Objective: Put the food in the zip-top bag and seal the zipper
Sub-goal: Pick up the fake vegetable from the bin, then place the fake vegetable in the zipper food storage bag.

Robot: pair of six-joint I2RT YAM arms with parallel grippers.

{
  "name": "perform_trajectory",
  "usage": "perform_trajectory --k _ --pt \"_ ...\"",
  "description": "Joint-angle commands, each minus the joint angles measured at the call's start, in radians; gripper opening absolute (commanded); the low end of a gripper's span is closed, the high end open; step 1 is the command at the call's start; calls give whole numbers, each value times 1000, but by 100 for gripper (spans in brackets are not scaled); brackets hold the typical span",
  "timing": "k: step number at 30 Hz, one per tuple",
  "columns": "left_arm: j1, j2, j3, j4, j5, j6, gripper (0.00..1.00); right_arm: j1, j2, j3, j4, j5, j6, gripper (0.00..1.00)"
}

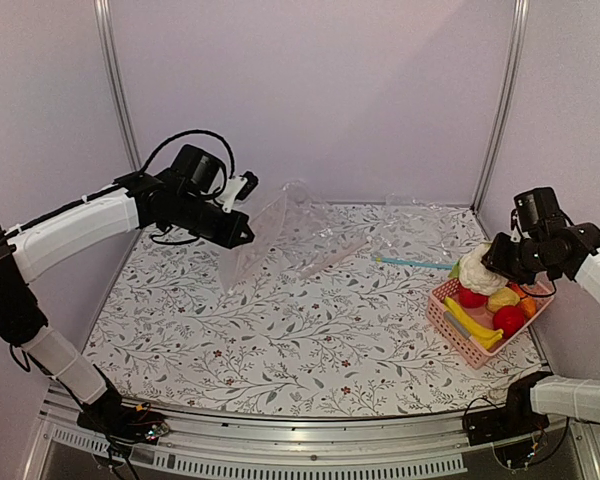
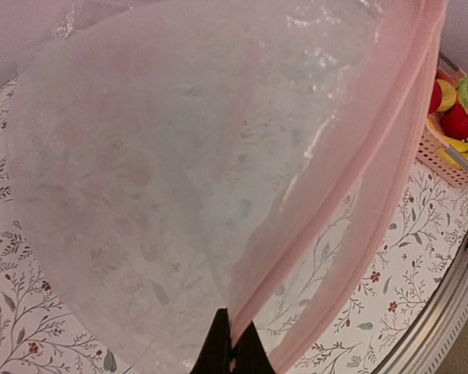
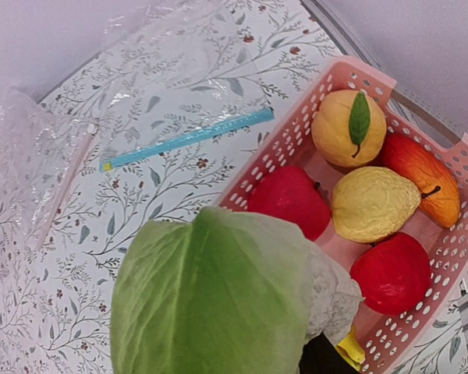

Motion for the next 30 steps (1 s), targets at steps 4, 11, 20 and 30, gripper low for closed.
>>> perform_trajectory --k 4,11,20,30 --pt "8 -13 -27 43 101 -29 0 138 -21 179 10 -51 -39 22" --pt "7 3 -40 71 172 -57 0 342 53 271 151 -93 -49 22" --pt "5 42 -59 108 278 -96 0 617 226 353 471 -241 -124 22" --pt "2 32 -75 134 327 -110 0 735 438 418 741 -387 -179 23"
